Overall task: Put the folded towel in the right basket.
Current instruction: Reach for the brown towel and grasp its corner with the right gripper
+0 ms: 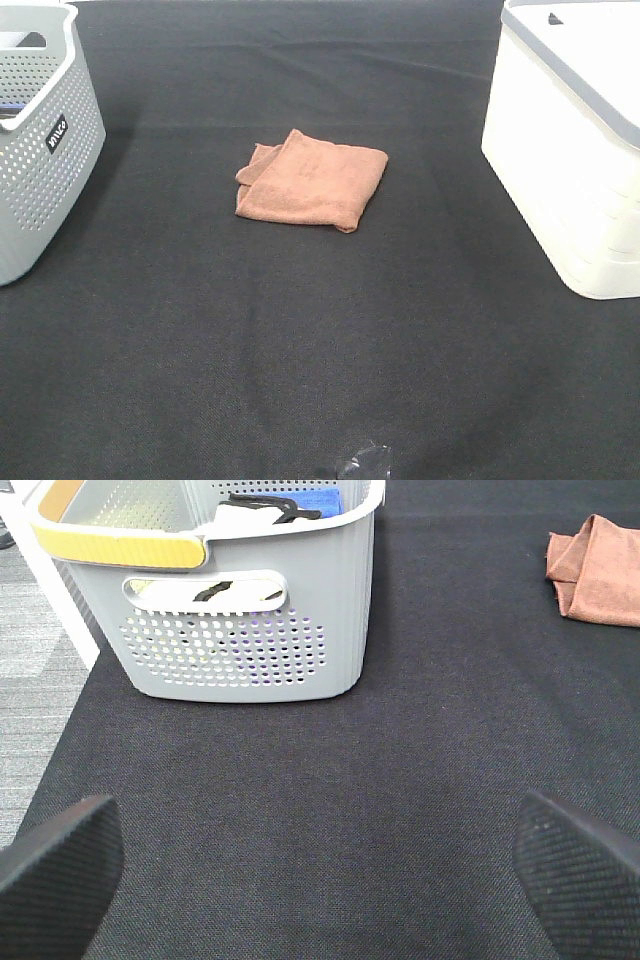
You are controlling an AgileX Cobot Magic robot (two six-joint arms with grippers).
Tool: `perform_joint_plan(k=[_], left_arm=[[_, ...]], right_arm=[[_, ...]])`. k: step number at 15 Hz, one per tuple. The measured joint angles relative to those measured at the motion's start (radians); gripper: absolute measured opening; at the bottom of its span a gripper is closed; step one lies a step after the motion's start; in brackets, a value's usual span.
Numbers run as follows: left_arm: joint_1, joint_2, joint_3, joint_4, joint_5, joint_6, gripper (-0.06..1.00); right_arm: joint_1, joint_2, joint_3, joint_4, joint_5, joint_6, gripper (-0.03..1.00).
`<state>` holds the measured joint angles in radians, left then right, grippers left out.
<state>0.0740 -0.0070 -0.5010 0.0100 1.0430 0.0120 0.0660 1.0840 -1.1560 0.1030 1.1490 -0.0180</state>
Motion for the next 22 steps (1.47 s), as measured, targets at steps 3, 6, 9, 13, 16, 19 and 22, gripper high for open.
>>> perform_joint_plan(k=[3, 6, 9, 13, 16, 19, 22], left_arm=[[0.000, 0.000, 0.000, 0.000, 0.000, 0.000, 0.99], [0.000, 0.000, 0.000, 0.000, 0.000, 0.000, 0.99], [0.000, 0.000, 0.000, 0.000, 0.000, 0.000, 0.99], [0.000, 0.000, 0.000, 0.000, 0.000, 0.000, 0.99], [0.000, 0.000, 0.000, 0.000, 0.000, 0.000, 0.99], [0.000, 0.000, 0.000, 0.000, 0.000, 0.000, 0.99], [0.000, 0.000, 0.000, 0.000, 0.000, 0.000, 0.99]], right_arm=[[0.000, 0.210, -0.176, 0.140, -0.018, -0.074, 0.94], [0.000, 0.373, -0.254, 0.321, -0.063, -0.149, 0.93], [0.028, 0.621, -0.409, 0.425, -0.082, -0.171, 0.93], [0.124, 0.819, -0.593, 0.425, -0.082, -0.167, 0.93], [0.166, 1.034, -0.790, 0.416, -0.051, -0.139, 0.93], [0.166, 1.195, -0.902, 0.407, -0.047, -0.112, 0.93], [0.166, 1.317, -0.971, 0.415, -0.045, -0.097, 0.91]])
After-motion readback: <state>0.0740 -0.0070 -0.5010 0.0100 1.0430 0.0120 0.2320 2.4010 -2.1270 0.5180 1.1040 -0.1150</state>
